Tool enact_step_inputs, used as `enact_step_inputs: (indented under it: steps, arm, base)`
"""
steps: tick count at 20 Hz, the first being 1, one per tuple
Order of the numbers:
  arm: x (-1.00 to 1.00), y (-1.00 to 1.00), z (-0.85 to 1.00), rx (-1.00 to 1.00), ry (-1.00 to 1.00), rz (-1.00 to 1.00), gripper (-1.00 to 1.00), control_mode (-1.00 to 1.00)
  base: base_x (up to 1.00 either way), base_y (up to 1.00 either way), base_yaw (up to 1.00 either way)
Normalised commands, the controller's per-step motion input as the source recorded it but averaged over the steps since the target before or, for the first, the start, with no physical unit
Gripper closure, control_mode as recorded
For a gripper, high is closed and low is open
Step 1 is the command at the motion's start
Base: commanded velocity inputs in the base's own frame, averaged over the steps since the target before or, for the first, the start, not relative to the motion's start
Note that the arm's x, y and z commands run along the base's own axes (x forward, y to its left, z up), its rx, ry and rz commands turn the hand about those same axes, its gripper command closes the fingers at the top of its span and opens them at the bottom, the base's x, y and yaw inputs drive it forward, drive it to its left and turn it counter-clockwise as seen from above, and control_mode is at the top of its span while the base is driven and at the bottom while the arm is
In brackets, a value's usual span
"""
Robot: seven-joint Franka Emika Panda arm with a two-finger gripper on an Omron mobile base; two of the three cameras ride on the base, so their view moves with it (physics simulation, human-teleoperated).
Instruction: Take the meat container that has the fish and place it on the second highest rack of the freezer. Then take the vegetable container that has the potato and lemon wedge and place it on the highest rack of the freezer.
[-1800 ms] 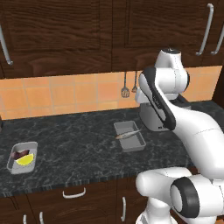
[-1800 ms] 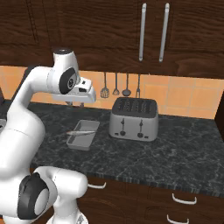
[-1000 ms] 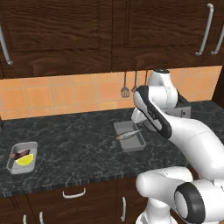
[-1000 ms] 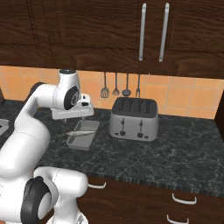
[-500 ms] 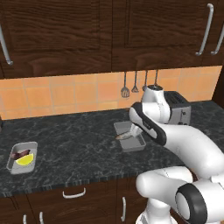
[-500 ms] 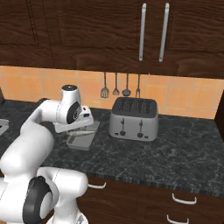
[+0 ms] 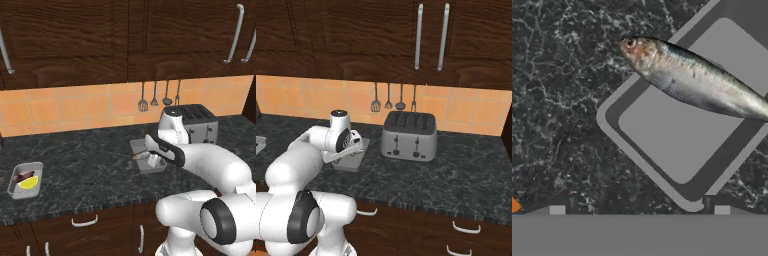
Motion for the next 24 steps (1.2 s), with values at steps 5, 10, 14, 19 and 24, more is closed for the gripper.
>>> enact_step_inputs:
  steps: [5,10,14,19,24]
  arm:
    - [0.06,0.10,-0.42,-0.04,0.00,0.14,-1.00,-1.00]
    - [0.23,0.05,-0.24,-0.02,-0.02,0.10,-1.00,-1.00]
    - [0.25,0.00,-0.15,0.00,0.00,0.06,-1.00,-1.00]
    - [0.14,0.00,-0.26,0.00,0.00,0.05,-1.00,-1.00]
    - [0.00,0.00,-0.32,0.00,-0.01,0.00,-1.00,-1.00]
  base:
    - [0.00,0.00,0.00]
    - [0.00,0.00,0.00]
    - [0.00,0.00,0.00]
    - [0.00,0.00,0.00]
    - [0.00,0.00,0.00]
